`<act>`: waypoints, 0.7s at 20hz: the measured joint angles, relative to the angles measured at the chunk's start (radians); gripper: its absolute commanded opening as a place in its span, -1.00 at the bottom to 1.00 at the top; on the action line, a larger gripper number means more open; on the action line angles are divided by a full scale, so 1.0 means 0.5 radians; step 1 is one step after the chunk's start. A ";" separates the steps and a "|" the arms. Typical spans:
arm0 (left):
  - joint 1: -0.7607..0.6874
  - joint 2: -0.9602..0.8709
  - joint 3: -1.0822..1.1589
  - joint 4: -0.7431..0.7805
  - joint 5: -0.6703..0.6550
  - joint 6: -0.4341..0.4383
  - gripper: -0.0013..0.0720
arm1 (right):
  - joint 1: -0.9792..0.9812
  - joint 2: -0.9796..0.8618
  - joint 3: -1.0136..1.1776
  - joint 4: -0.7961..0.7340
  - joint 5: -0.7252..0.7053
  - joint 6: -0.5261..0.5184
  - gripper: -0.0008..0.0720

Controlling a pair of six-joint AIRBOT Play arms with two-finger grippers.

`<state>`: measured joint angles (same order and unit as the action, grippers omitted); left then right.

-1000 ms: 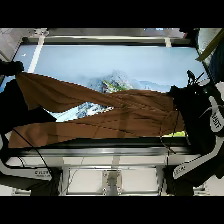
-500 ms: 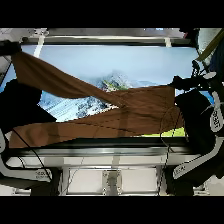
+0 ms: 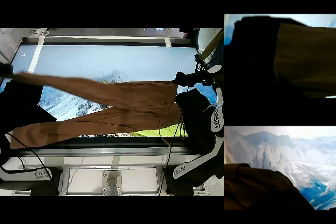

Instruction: Fold the clothes and pants, and hang the long-sleeved shirts on hangers.

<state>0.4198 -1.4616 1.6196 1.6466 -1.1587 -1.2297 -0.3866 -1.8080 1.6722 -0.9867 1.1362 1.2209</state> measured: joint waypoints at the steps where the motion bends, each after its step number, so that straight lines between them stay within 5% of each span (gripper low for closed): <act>1: 0.034 -0.010 -0.106 0.018 -0.018 0.000 0.91 | 0.000 0.000 0.002 -0.009 0.004 0.012 0.06; 7: 0.098 -0.007 -0.403 0.050 0.019 -0.141 0.93 | -0.011 0.008 0.089 -0.011 0.192 0.090 0.15; 14: 0.446 0.629 -0.716 0.048 0.104 -0.386 0.93 | -0.224 0.259 0.171 -0.032 0.790 0.022 0.15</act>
<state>0.6426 -1.1469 1.2613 1.6707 -1.1069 -1.4227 -0.4988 -1.6783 1.7576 -1.0027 1.5314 1.2320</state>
